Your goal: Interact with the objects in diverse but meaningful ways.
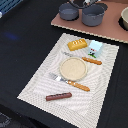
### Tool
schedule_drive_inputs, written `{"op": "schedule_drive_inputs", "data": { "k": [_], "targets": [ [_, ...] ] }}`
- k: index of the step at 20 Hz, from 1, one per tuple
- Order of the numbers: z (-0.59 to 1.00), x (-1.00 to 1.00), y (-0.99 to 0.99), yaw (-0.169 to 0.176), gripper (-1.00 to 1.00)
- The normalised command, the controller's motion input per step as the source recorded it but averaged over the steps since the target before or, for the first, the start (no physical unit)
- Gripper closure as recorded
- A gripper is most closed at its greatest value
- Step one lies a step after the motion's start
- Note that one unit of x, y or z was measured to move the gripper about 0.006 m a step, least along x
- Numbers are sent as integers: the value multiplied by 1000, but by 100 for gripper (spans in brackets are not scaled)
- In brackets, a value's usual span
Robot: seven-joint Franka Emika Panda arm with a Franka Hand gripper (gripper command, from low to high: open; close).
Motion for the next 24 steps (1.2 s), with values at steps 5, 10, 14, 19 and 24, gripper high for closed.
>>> {"op": "schedule_drive_inputs", "data": {
  "k": [5, 10, 14, 19, 24],
  "targets": [
    [-253, 117, 221, 11, 100],
    [-66, 222, 243, 10, 100],
    [0, 248, 246, 22, -100],
    [0, 154, 220, 9, -100],
    [66, 67, 177, 6, -100]
  ]
}}
